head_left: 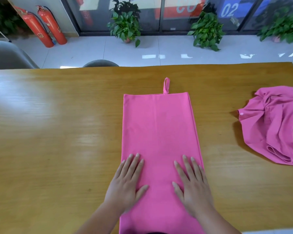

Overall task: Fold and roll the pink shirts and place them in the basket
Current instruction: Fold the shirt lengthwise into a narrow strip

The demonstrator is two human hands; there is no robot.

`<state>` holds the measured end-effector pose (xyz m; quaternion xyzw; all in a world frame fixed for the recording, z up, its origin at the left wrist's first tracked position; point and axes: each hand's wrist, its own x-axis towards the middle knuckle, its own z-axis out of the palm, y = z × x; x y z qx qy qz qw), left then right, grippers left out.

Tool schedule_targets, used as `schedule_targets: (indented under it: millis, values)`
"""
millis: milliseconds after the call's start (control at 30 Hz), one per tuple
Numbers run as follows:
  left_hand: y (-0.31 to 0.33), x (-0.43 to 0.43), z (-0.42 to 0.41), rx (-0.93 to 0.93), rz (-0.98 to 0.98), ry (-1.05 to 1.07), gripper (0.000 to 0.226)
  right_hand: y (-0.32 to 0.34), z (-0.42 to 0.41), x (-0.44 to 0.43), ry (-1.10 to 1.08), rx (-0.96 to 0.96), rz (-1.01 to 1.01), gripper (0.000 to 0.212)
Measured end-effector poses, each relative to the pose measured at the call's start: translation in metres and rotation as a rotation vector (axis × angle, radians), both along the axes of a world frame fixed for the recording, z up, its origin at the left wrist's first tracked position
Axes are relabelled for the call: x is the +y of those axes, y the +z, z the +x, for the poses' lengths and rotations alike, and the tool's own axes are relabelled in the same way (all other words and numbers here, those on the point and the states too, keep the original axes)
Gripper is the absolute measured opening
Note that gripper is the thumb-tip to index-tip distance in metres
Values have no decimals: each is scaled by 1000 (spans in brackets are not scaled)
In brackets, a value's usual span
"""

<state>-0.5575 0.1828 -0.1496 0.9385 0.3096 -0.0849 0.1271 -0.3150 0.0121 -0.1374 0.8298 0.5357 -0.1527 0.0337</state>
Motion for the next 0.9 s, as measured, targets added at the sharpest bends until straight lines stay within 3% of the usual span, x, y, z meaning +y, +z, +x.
schedule_targets:
  millis: [300,367,533,700,900]
  values:
    - [15,86,76,242,96,18,85,0,60,99,-7,-73,-81,73]
    - [23,79,93,195,104,42,80,8,45,113,-14,-59,-55,73]
    - [8,4,60,5,-9,14,77,1,-21,60,64,-3,10,70]
    - [-1,-11,-12,32,6,20,86,-3,-3,-11,-32,-9,-14,76]
    - [0,50,25,142,62,-43,86,-6,36,37,-12,-65,-49,76]
